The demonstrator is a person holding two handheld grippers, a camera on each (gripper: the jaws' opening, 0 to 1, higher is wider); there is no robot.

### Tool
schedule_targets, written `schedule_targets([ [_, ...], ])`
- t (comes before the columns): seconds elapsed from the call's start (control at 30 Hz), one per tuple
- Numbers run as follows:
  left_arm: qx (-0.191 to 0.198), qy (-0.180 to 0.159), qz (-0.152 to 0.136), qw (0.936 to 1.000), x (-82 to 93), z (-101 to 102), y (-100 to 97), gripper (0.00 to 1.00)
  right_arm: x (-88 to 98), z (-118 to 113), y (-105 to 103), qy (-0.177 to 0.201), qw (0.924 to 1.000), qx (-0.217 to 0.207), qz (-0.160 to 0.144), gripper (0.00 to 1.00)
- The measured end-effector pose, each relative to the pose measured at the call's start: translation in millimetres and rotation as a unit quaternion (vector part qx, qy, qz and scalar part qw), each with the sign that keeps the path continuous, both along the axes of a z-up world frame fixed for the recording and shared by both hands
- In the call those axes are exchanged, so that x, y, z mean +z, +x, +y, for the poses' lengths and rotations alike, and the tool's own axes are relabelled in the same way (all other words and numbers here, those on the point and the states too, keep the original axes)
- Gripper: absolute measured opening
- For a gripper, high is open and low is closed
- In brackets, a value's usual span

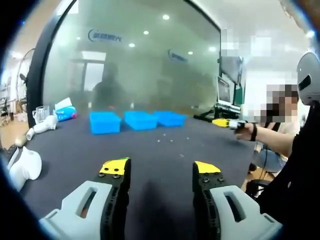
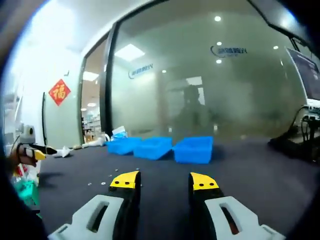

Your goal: Sort the screws, nuts, and washers into the corresponding bins

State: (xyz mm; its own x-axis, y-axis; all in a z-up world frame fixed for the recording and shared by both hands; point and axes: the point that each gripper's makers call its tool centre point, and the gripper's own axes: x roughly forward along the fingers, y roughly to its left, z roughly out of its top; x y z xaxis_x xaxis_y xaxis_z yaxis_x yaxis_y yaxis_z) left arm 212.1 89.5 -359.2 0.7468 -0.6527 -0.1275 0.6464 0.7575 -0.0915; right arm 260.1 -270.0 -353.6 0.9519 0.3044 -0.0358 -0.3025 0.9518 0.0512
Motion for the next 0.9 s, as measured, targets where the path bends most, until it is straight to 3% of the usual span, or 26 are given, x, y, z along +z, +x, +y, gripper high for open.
schedule_targets([
  [0.37,0.002,0.002,-0.003,1.0000,3.1,1.4,-0.5,0.48,8.5,-17.1,-51.0,-0.028,0.9995,-0.009,-0.006,0.35],
  [0.6,-0.003,0.008,0.000,1.0000,-1.0,-1.5,-0.5,0.48,11.3,-26.9,-59.9,-0.028,0.9993,-0.023,-0.013,0.35],
  [0.9,-0.006,0.015,-0.001,0.9999,-2.5,1.6,3.5,0.48,12.2,-16.3,-57.9,-0.037,0.9991,-0.012,-0.016,0.35],
])
